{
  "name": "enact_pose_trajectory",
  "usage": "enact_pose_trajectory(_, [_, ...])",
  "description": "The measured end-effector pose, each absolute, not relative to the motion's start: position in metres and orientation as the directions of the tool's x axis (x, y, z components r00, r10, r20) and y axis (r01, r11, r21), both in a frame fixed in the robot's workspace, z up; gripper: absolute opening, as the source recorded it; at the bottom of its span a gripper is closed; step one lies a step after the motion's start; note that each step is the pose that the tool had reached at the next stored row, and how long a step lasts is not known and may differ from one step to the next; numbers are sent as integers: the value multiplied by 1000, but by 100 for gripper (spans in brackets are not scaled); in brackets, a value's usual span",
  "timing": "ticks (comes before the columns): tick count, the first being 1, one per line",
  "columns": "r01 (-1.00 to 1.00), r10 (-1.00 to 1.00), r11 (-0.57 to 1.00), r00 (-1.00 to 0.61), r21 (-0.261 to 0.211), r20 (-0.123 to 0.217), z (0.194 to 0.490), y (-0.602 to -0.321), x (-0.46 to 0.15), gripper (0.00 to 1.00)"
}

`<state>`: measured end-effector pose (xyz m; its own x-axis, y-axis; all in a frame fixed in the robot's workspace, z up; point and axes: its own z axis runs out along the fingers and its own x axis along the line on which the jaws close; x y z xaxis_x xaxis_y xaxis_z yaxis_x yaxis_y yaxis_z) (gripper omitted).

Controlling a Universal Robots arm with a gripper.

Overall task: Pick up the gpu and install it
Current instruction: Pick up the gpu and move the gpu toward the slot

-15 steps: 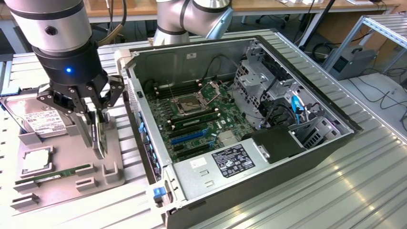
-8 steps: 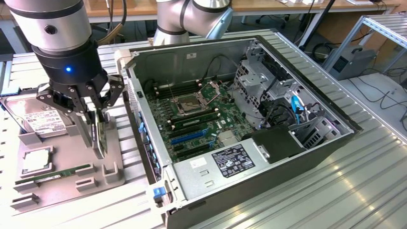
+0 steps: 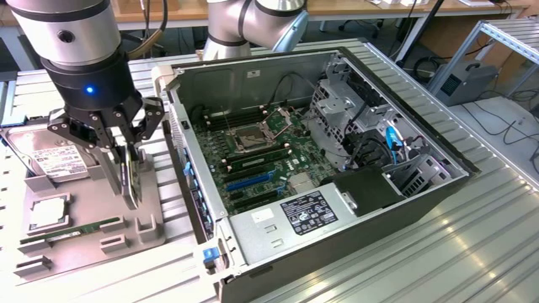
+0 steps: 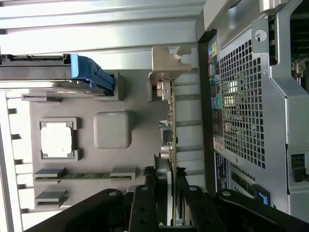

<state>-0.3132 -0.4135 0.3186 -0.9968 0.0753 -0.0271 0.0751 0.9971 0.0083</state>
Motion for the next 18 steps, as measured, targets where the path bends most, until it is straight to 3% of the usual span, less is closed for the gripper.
enact_pose_trajectory(18, [75, 75, 997, -997, 8, -27, 325, -413, -313, 27])
